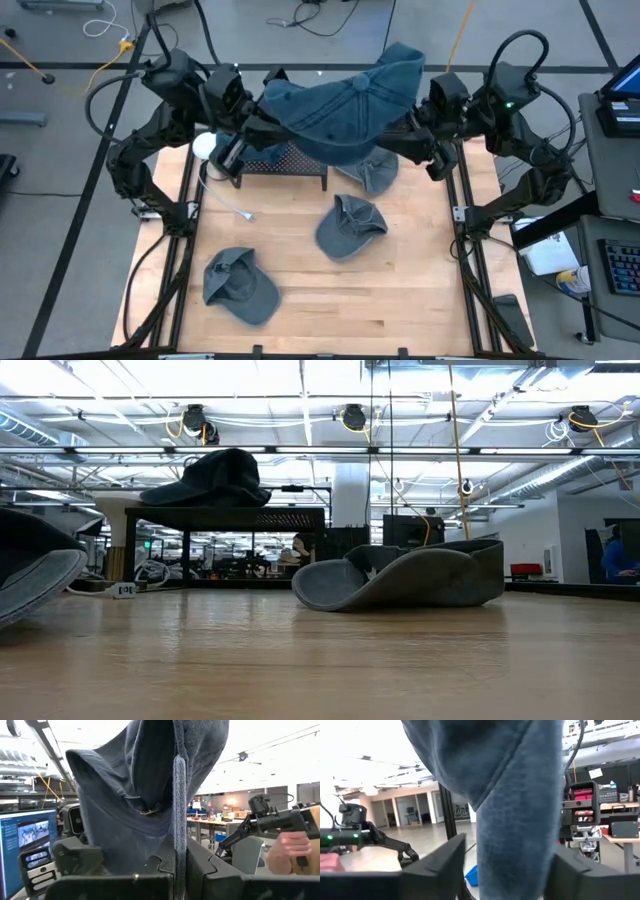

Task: Pick & Place hat
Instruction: Stack the blue cap on the other blue cap on the shelf

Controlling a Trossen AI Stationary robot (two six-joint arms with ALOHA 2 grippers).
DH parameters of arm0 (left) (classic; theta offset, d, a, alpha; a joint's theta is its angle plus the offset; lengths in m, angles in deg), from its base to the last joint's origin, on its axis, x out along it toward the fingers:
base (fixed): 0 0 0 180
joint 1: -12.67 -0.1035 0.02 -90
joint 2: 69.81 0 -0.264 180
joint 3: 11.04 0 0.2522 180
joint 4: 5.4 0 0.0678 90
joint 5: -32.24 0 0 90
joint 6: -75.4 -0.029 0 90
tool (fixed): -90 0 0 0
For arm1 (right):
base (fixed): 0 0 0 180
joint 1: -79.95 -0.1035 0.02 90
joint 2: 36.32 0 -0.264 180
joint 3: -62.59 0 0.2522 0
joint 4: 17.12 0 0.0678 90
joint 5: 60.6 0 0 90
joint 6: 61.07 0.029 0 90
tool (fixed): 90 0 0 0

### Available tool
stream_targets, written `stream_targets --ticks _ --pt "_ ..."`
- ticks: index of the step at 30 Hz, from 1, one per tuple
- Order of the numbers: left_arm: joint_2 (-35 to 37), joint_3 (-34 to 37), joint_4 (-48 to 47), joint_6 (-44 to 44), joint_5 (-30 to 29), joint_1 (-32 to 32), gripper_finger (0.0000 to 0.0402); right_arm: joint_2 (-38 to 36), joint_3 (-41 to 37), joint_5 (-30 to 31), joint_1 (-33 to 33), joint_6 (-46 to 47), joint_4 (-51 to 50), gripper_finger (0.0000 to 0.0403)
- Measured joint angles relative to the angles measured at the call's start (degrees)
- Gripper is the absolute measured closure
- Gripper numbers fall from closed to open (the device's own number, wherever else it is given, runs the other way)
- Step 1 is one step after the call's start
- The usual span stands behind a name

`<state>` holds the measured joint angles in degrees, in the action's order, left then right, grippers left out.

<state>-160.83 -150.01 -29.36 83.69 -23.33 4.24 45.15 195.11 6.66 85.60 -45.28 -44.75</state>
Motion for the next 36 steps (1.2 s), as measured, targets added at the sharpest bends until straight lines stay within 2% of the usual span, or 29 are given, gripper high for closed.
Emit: stream_targets --ticks 6,8,13,17,20,24,30,36 --pt "0.00 0.00 -0.15 1.96 -1.54 -0.34 0.0343 -0.03 0.00 -1.74 -0.10 0.78 0.27 0.0366" --pt "-0.05 0.00 -0.49 2.54 -2.11 -0.36 0.0329 -0.17 0.00 -4.19 -0.11 0.75 0.39 0.0390" --pt "-0.04 0.00 -4.50 3.47 -3.98 -0.87 0.0290 -0.58 -0.05 -4.57 -0.06 3.23 -0.03 0.0396" --pt "-0.06 0.00 -5.32 7.12 -2.12 -2.71 0.0240 -1.96 -0.13 -3.81 0.00 1.55 -1.46 0.0398" --pt "-0.02 0.00 -7.68 8.82 1.50 -4.71 0.0202 -3.49 -0.11 -1.09 -0.02 -1.81 -5.46 0.0399" --pt "0.49 0.00 -14.12 12.21 2.15 -7.70 0.0165 -4.79 -0.11 3.07 -0.02 -6.19 -10.68 0.0399" --pt "1.58 0.01 -25.14 14.32 0.43 -11.43 0.0141 -6.26 0.02 12.78 0.06 -15.89 -16.57 0.0400" --pt "3.29 0.02 -31.71 17.71 -0.30 -15.34 0.0147 -6.22 0.00 24.06 0.02 -24.69 -21.81 0.0400"
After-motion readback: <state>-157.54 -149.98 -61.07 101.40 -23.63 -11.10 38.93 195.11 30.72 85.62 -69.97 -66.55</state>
